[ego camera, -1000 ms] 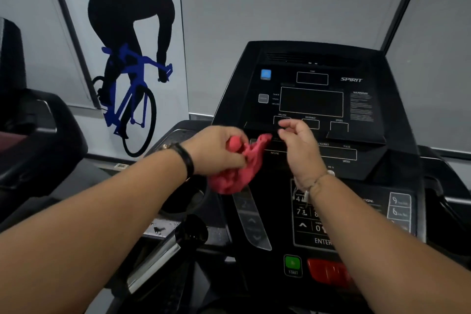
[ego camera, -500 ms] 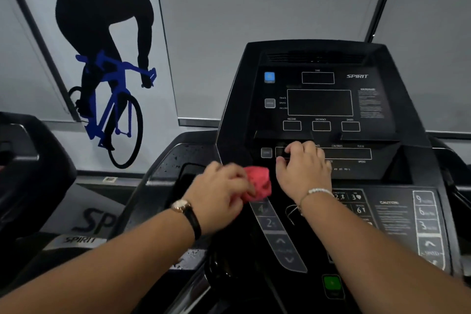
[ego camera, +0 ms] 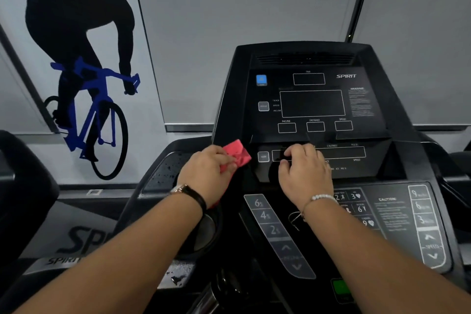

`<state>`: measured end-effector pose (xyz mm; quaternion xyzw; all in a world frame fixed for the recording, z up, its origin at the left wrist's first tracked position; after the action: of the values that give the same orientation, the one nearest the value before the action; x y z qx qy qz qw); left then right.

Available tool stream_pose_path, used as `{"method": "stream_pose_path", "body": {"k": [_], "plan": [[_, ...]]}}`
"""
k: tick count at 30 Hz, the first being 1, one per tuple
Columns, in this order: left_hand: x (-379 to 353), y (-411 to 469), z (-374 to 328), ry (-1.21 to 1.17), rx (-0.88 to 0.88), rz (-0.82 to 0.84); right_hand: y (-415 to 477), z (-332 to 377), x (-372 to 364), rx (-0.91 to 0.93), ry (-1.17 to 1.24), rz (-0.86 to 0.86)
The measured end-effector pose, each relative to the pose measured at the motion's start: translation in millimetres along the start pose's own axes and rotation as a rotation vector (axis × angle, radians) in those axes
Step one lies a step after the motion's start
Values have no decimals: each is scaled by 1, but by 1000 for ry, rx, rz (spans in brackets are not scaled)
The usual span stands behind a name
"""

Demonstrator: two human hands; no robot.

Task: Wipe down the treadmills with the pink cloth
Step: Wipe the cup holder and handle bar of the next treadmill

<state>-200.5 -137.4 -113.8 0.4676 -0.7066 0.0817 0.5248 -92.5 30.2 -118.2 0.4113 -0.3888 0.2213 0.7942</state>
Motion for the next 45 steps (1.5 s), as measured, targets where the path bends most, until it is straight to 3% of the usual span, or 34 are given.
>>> {"method": "stream_pose_path", "body": {"k": [2,4,7,14,16,19,23,26,31,36,39,45], "plan": [[-3,-19,-14,82,-149,33,0,-1,-1,-7,-5,9],[-9,-48,-19,-9,-254,140,1,-1,-2,-17,-19,21],[-7,-56,-5,-161,-163,150,2,0,-4,-1,-26,40],[5,18,4,-32,99,-2,3,-1,-5,18,-24,57],[4,17,-7,54,65,-15,4,-1,-6,18,-26,58],[-2,-15,-26,97,-149,14,3,1,-5,42,-44,34],[-3,-52,-10,-115,-141,9,-2,18,3,277,-166,-123],[-2,-36,-5,-94,-97,-73,16,40,10,475,-190,-196],[5,26,9,10,62,-159,83,59,-4,305,-161,60],[0,16,4,3,-8,-254,85,51,-17,246,-241,-96],[-8,-15,4,-50,-141,-172,86,52,-19,268,-242,-109],[-20,-57,0,-385,-313,10,86,49,-24,264,-252,-77]]}}
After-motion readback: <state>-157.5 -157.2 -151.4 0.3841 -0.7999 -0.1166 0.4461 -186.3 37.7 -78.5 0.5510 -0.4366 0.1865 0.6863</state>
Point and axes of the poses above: each hand's wrist, its own y-axis towards the middle knuckle, its own x-axis out of the back of the hand, z = x × y, the point moved 5 cm from there along y, towards the middle knuckle, and after that the axes turned 1 degree about x, right-handed, at the moved point
